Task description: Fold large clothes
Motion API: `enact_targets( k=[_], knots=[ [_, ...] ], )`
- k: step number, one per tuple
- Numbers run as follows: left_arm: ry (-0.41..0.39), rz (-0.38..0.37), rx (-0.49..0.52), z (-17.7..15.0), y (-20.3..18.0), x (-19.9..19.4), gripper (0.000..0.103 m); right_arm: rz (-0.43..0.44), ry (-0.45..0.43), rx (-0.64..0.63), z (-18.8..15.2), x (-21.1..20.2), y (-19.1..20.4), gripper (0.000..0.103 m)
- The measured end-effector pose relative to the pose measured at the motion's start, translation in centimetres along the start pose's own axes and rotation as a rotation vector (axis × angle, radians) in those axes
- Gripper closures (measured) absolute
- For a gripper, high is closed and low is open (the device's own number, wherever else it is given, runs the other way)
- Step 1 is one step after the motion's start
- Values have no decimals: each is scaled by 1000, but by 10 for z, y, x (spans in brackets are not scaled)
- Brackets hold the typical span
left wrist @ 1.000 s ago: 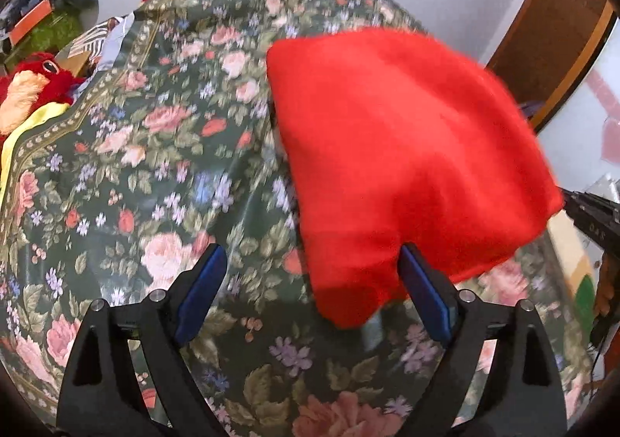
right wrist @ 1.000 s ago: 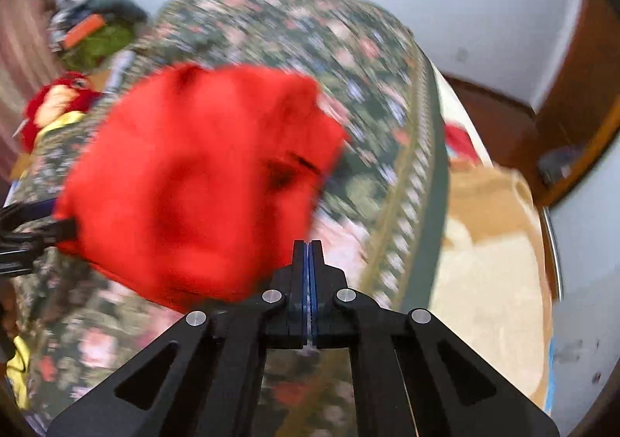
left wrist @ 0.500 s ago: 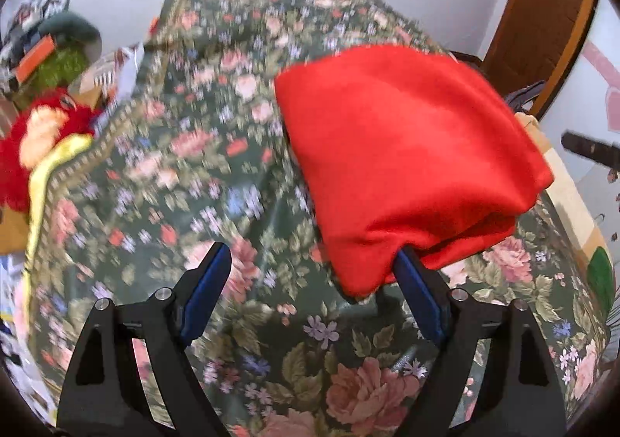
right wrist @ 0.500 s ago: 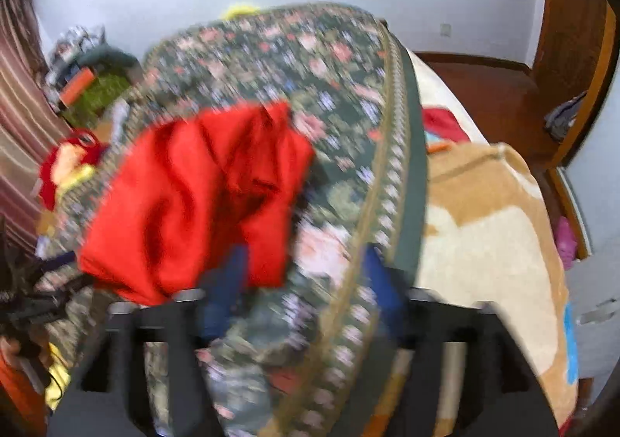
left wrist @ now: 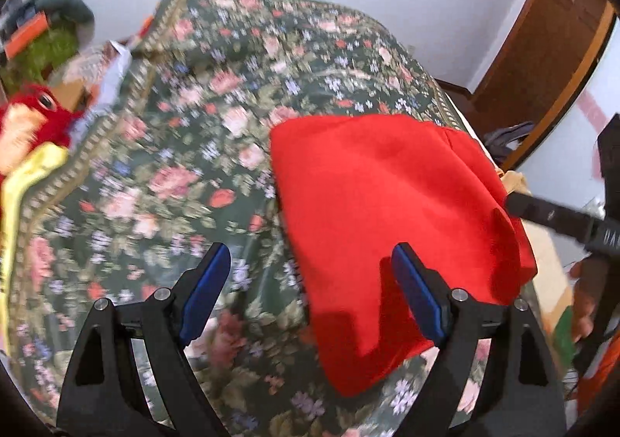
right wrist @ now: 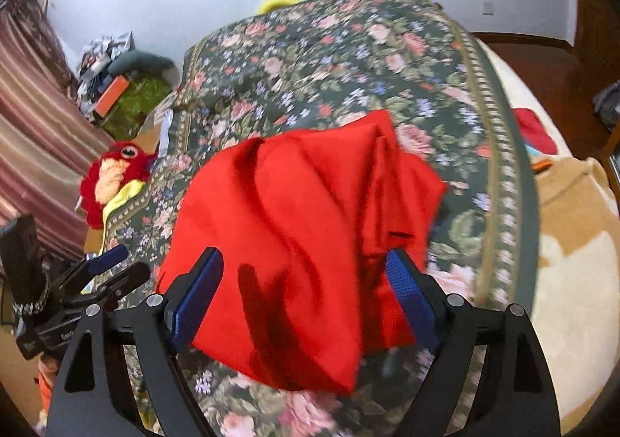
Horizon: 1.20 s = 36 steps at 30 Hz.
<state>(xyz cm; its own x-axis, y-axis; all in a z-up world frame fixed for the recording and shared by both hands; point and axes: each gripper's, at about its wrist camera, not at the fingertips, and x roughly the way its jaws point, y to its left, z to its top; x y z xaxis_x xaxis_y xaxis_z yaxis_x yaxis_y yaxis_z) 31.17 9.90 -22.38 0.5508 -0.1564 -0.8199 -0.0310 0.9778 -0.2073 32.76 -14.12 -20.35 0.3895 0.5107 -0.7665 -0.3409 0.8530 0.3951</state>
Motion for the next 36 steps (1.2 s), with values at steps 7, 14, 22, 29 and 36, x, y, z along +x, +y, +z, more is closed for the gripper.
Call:
enact_targets(
  k=[7, 14, 22, 29, 36],
  knots=[
    [62, -142, -108, -11, 21, 37, 11, -180, 26, -32, 0, 36, -34, 19],
    [49, -133, -80, -15, 16, 40, 8, -248, 7, -18, -10, 26, -74, 19],
    [30, -73, -38, -15, 11, 34, 8, -328, -83, -90, -4, -10, -60, 19],
    [39, -76, -65, -15, 13, 36, 8, -132, -85, -106, 32, -6, -21, 17],
    [23, -48, -26, -15, 10, 34, 8, -262, 32, -119, 58, 62, -25, 18]
  ],
)
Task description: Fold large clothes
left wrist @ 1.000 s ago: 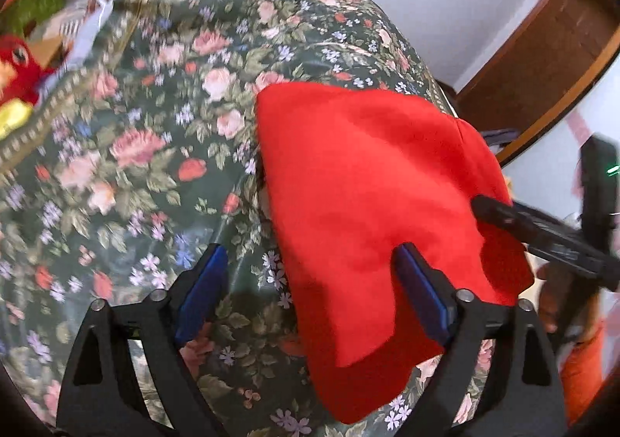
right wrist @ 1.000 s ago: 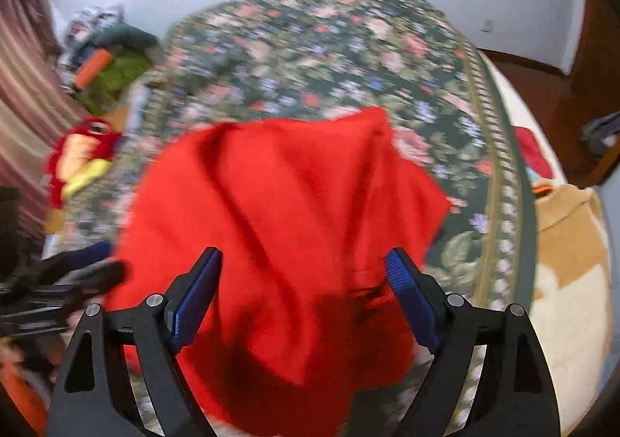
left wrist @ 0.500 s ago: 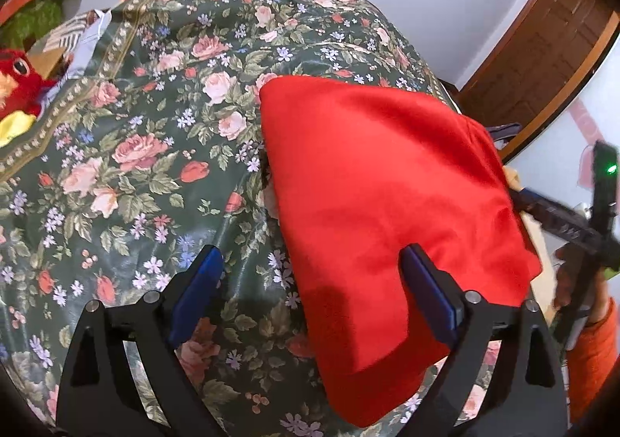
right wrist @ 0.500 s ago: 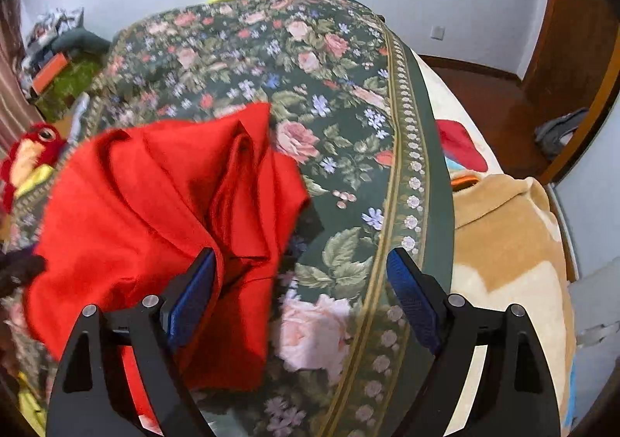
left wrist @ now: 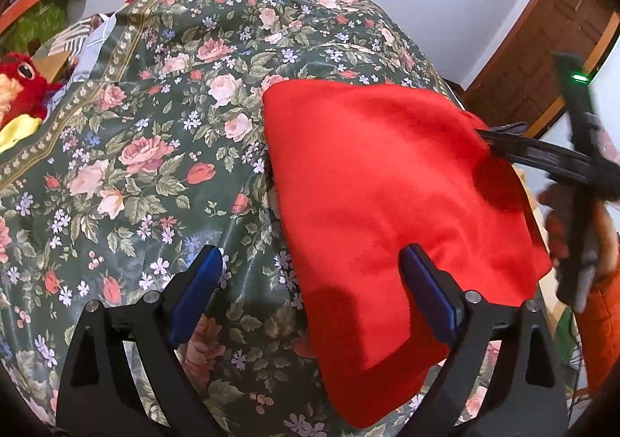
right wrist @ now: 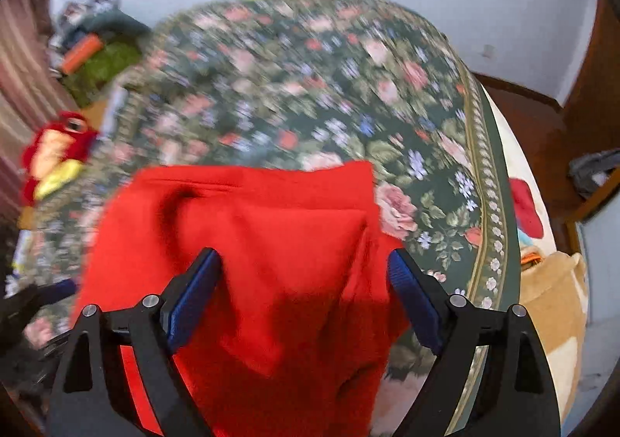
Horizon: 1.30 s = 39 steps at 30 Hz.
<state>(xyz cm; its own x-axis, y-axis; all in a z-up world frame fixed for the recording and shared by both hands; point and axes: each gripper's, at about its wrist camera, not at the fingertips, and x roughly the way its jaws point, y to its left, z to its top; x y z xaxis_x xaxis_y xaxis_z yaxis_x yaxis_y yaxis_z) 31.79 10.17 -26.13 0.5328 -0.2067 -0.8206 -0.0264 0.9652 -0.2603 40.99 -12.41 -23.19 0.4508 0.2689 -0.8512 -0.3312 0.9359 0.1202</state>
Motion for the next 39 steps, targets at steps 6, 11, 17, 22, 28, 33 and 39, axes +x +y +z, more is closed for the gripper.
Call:
enact_targets(
  k=[6, 11, 17, 22, 28, 33, 39],
  knots=[
    [-2, -21, -5, 1, -1, 5, 8, -59, -6, 87, -5, 10, -37, 18],
    [-5, -18, 10, 1, -9, 8, 8, -162, -75, 54, -12, -5, -39, 18],
    [2, -12, 57, 2, -23, 12, 7, -140, -76, 164, -20, -23, -78, 18],
    [-3, 18, 105, 1, -39, 14, 7, -191, -84, 155, -32, -41, -93, 18],
    [1, 53, 123, 1, -45, 14, 7, -115, -89, 167, -43, -65, -102, 18],
    [7, 92, 114, 2, -41, 10, 7, -16, -87, 169, -56, -95, -90, 18],
    [22, 100, 82, 2, -34, 6, 7, 141, -22, 147, -84, -93, -51, 16]
  ],
)
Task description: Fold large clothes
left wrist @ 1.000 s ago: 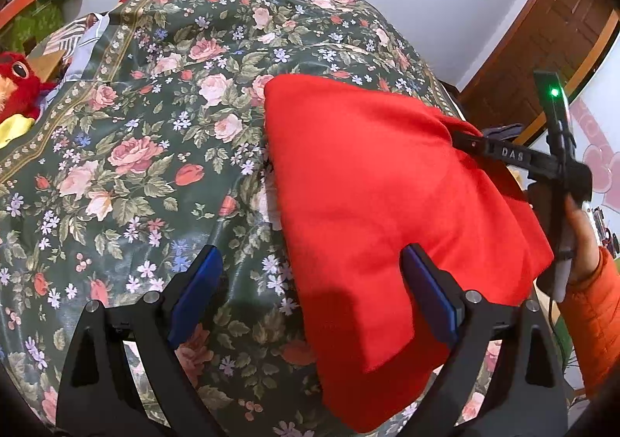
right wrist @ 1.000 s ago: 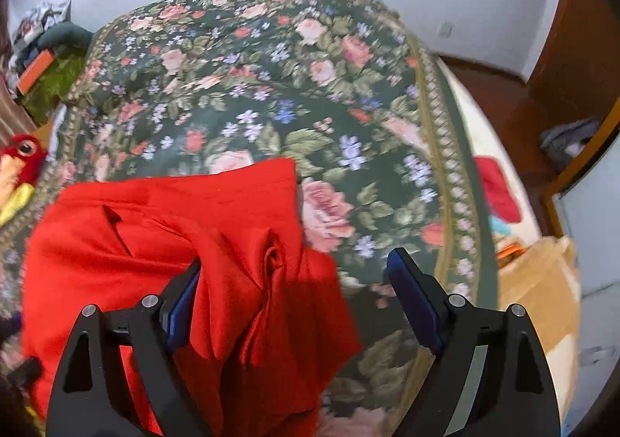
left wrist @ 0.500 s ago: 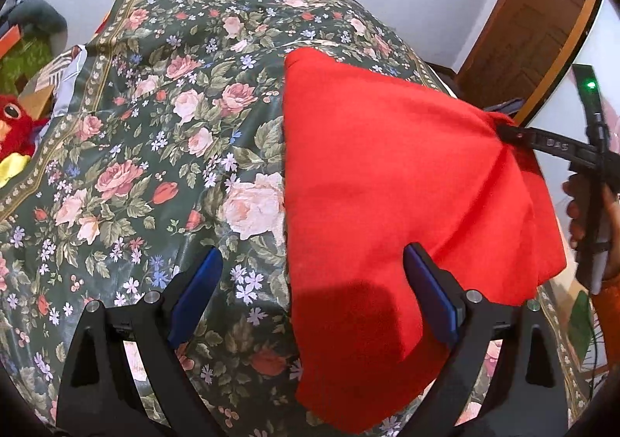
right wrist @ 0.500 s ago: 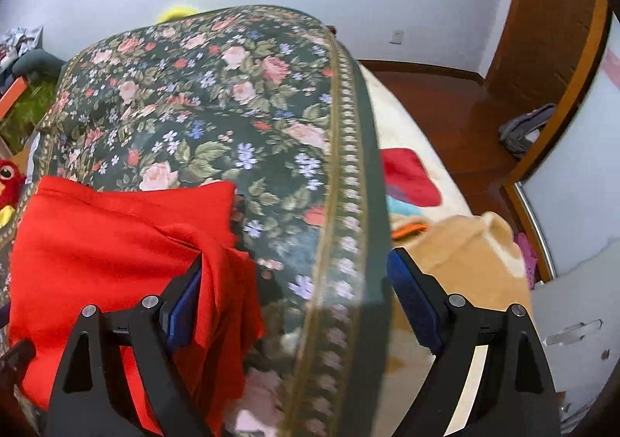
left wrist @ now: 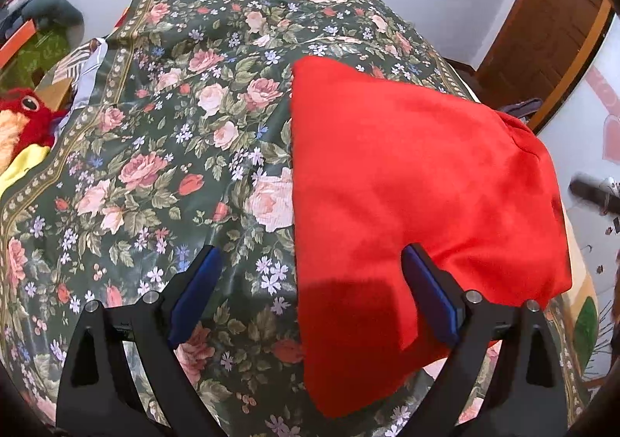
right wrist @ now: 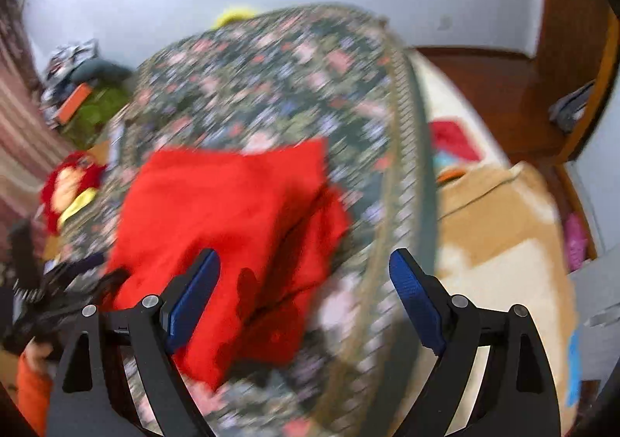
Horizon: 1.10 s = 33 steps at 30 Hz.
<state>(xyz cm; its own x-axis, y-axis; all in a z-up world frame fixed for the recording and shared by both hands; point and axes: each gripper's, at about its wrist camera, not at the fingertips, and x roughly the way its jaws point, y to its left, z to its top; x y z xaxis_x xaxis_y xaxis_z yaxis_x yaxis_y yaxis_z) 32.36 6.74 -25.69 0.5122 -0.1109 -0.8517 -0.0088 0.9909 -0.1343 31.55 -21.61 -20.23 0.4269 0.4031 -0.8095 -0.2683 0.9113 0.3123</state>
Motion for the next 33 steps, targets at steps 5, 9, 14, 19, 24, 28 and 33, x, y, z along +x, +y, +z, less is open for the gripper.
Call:
enact_targets(
  k=[5, 9, 14, 19, 24, 28, 33],
  knots=[
    [-18, 43, 33, -5, -3, -9, 7, -37, 148, -84, -36, 48, 19, 16],
    [-18, 37, 42, -7, 0, -10, 7, -26, 175, -64, -42, 63, 1, 16],
    [-22, 42, 47, -9, -1, -10, 6, -159, 123, -207, -43, 51, -1, 16],
    [-42, 115, 54, -10, 0, -12, 4, -547, 138, -243, -45, 57, -39, 57],
    [-17, 10, -7, -11, 16, -21, 4, -239, 176, 154, -51, 29, -100, 54],
    [-8, 10, 6, -11, 15, -29, 5, -199, 94, 72, -40, 13, -75, 29],
    [-28, 35, 43, -9, 12, -39, 5, -42, 47, 12, -19, 12, -36, 22]
  ],
)
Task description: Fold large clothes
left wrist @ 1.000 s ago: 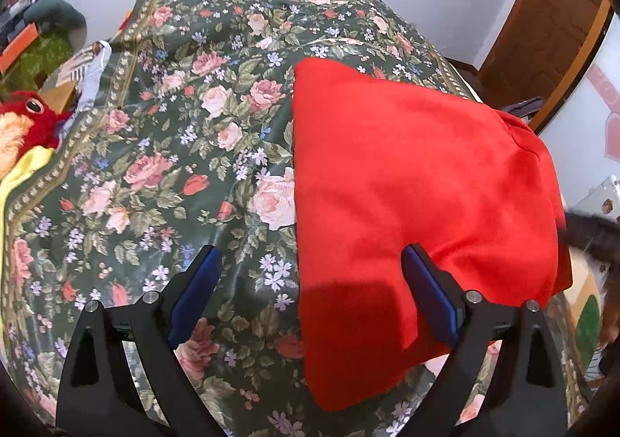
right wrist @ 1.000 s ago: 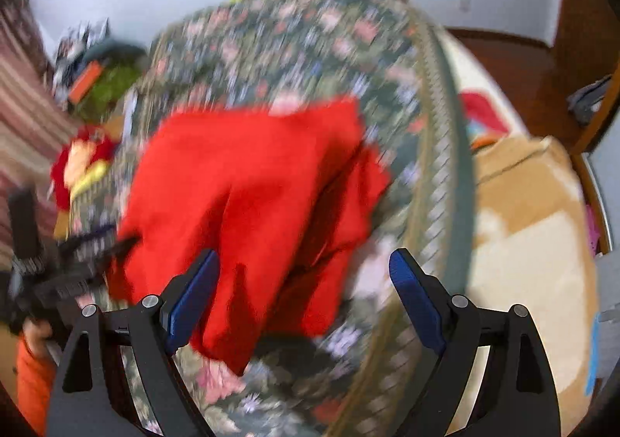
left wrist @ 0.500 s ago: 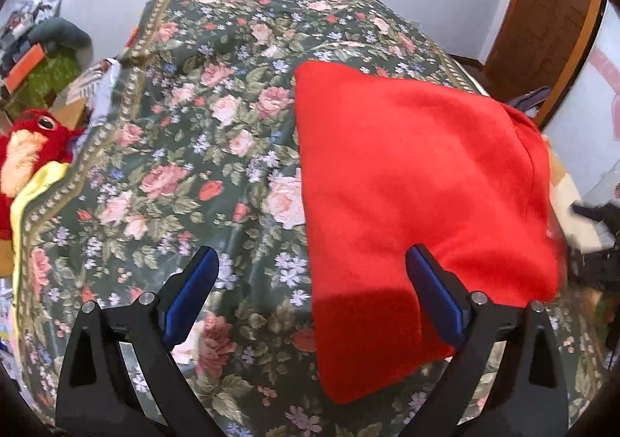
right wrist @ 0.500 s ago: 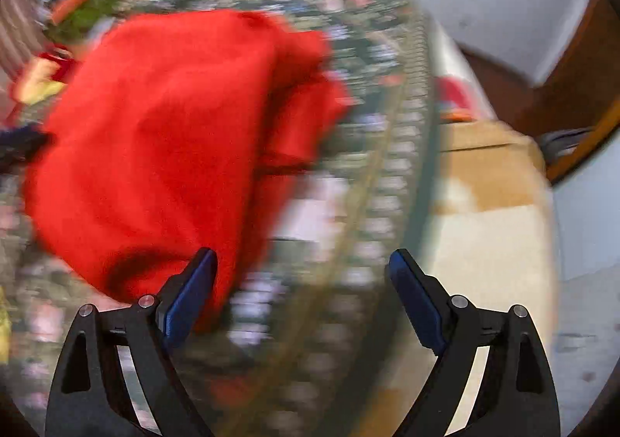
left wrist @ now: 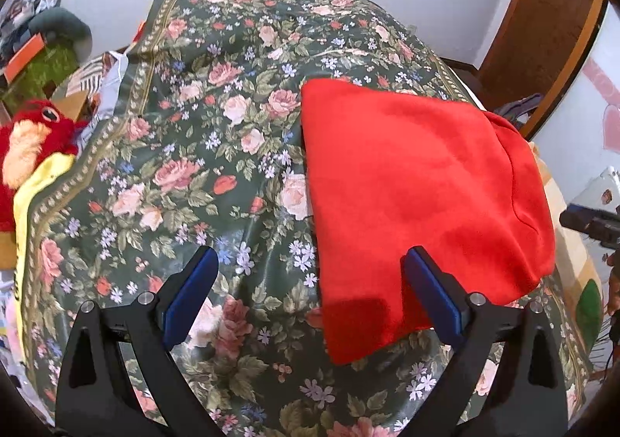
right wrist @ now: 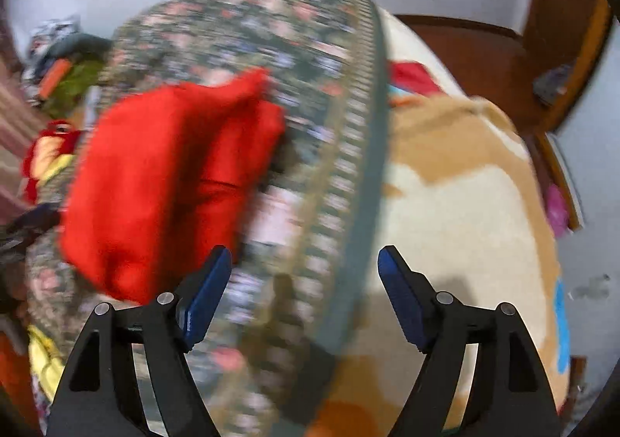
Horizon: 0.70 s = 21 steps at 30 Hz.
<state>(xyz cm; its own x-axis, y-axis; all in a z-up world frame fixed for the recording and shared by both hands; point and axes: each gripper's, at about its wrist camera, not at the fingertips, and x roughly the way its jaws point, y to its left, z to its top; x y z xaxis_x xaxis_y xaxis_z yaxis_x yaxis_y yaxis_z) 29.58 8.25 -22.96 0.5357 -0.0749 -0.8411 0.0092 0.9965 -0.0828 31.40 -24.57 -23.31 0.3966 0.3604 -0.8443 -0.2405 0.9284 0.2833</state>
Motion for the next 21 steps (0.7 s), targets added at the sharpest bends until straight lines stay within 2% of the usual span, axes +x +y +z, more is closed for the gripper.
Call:
enact_targets(
  k=[1, 4, 8, 14, 17, 21],
  knots=[
    [-2, -7, 2, 2, 0, -1, 5, 41, -5, 4, 4, 2, 8, 17],
    [-7, -56, -15, 8, 4, -2, 5, 134, 1, 32, 9, 13, 23, 17],
    [54, -184, -90, 21, 16, 18, 5, 229, 71, 124, 7, 36, 26, 17],
    [237, -420, -256, 28, 34, 80, 5, 281, 160, 285, 14, 73, 6, 17],
    [270, -527, -316, 32, 38, 101, 5, 311, 154, 304, 21, 80, 2, 14],
    [292, -590, -341, 42, 35, 119, 4, 324, 145, 252, 30, 84, 13, 14]
  ],
)
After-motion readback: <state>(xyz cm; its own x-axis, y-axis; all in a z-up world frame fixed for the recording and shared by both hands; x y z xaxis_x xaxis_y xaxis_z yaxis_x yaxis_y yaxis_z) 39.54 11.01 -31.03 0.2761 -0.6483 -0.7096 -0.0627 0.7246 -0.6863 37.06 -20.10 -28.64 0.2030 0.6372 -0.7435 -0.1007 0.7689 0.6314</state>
